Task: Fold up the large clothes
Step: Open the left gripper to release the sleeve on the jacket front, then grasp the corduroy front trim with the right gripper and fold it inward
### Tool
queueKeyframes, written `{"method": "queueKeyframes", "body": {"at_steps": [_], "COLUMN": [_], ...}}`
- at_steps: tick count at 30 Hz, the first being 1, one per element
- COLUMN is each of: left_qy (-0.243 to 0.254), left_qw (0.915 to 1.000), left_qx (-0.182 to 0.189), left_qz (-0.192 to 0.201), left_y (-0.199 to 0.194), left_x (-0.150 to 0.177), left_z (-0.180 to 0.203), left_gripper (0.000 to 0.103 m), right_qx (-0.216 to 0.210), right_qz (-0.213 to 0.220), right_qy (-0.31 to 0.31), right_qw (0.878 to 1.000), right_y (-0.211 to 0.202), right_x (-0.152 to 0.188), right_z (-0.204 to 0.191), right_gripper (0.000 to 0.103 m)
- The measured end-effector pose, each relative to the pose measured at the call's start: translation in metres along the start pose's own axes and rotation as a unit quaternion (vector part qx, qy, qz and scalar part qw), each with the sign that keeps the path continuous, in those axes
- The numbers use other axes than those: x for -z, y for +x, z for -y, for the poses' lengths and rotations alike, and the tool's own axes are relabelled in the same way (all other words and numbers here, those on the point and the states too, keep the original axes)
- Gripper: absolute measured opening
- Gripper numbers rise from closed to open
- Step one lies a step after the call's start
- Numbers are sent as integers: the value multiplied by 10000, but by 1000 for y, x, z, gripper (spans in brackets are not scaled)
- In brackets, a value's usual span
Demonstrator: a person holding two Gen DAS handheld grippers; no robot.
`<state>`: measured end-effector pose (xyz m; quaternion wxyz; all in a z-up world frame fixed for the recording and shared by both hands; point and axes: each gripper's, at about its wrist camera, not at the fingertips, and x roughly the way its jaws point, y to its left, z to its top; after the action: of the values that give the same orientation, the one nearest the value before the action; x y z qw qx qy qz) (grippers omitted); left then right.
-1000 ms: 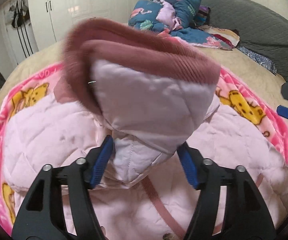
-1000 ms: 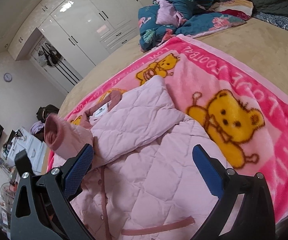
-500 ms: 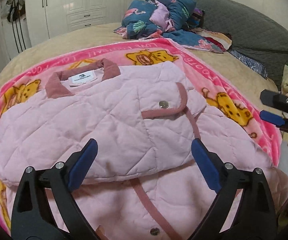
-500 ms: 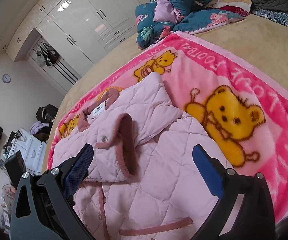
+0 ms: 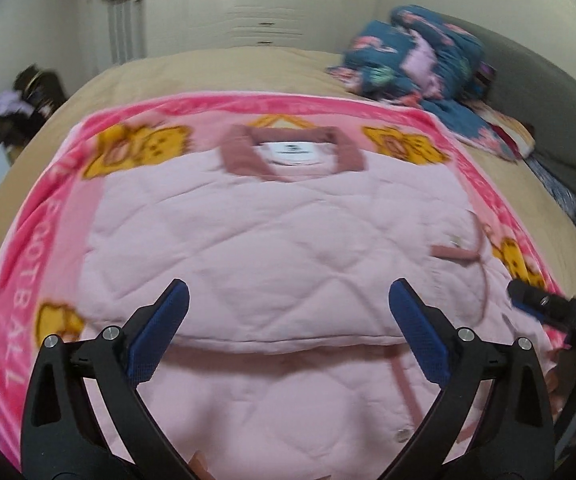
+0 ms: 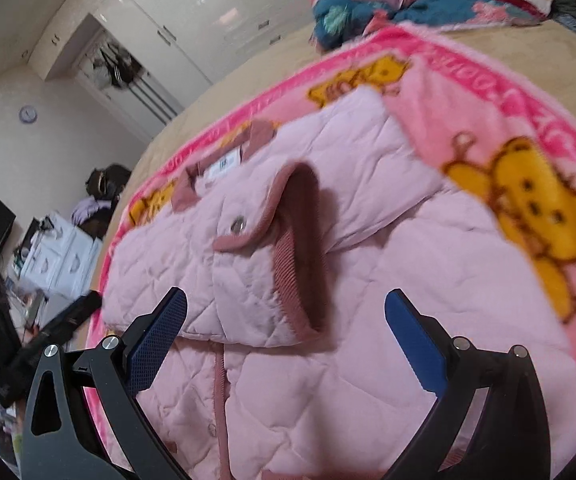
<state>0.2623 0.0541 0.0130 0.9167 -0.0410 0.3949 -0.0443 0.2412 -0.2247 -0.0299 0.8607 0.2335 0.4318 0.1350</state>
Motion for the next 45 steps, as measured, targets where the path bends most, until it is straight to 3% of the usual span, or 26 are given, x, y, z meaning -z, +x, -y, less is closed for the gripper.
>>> {"method": "queueKeyframes", "body": {"at_steps": [3, 7, 8, 9, 11, 14, 17, 22, 32, 36, 40, 45], "left_qy": [-262, -661, -759, -807, -851, -860, -988, -1016, -993, -992, -967, -891], "left_qw": [9995, 9974, 9967, 9963, 9957, 9954, 9943, 9941, 9931, 9936, 9943, 9952], "left_qx": [-157, -290, -290, -288, -315, -386, -378, -369, -483, -454, -419, -404], "left_qz": [17, 71, 88, 103, 162, 157, 99, 127, 396, 306, 156, 12], "left_y": [-5, -13, -15, -17, -20, -21, -19, -21, -21, -4, 14, 29], "left_x": [1, 3, 5, 6, 9, 15, 22, 24, -17, -31, -34, -33], "left_z": [-25, -54, -61, -64, -71, -74, -80, -88, -94, -91, -85, -78], "left_gripper": [94, 94, 94, 94, 94, 94, 94, 94, 94, 94, 94, 94], "right_qx": [129, -161, -194, -138, -188, -173, -230, -244, -20, 223, 476, 501], "right_qz": [-21, -162, -170, -194, -152, 8, 265, 928, 1858, 1683, 1409, 1113], "right_qy": [-103, 113, 114, 77, 31, -296, -682, -1436, -3013, -2986, -2874, -2469], "right_qw": [9999, 9997, 9996, 9997, 9997, 9994, 9971, 9850, 9352, 9391, 9462, 9613], "right_y": [20, 40, 43, 47, 47, 41, 29, -7, -32, -4, 26, 42], "right_x": [-1, 1, 2, 4, 8, 14, 16, -8, -97, -116, -115, -102], "right_z": [-4, -1, 0, 0, 0, -6, -22, -56, -117, -101, -77, -46], "right_gripper": [99, 95, 88, 70, 49, 28, 16, 11, 10, 10, 10, 11]}}
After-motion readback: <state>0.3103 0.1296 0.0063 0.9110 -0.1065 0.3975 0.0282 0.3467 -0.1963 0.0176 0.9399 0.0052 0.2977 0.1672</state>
